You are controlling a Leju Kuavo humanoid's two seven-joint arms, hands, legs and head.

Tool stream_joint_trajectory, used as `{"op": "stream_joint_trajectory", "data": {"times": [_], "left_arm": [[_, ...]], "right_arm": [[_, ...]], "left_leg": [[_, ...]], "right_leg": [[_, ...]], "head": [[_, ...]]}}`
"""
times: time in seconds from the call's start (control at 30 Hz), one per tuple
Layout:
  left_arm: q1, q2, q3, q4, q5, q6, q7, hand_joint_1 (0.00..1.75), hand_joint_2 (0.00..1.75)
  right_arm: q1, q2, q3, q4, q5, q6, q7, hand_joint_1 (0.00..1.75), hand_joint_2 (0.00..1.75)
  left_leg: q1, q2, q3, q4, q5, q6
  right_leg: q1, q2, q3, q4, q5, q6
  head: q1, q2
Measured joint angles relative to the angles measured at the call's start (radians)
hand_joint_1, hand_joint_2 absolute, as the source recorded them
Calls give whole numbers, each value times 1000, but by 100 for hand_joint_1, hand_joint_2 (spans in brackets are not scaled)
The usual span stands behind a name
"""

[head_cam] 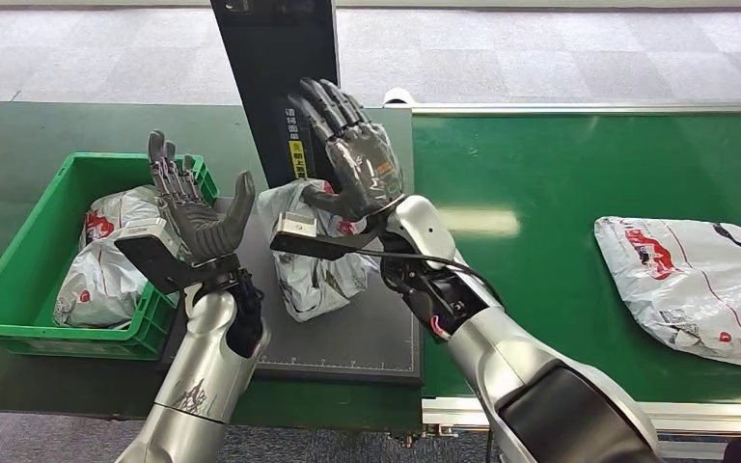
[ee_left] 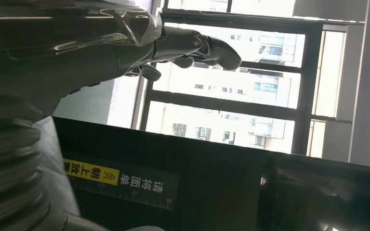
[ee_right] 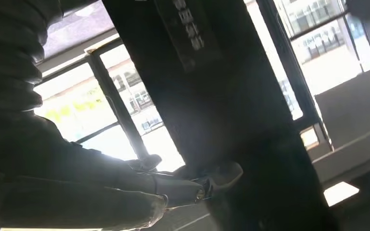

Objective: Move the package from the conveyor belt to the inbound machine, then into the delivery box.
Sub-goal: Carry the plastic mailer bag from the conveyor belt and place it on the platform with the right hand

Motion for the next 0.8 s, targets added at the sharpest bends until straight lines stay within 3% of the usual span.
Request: {"op": "stream_joint_trajectory", "data": {"times": [0.33, 0.8], "left_arm": [[10, 17, 7, -3, 8, 12, 0, 0, 175], [18, 35, 16, -14, 7, 6, 0, 0, 175]], "right_arm": [[77, -33, -161, -209, -214, 25, -106, 0, 175], [219, -103, -200, -414, -313, 90, -109, 0, 175]], "left_leg": [[0, 0, 0, 0, 0, 0], [0, 0, 0, 0, 0, 0]], "right_leg": [[0, 0, 0, 0, 0, 0], [0, 0, 0, 0, 0, 0]], "head": [[0, 0], [0, 0]]}}
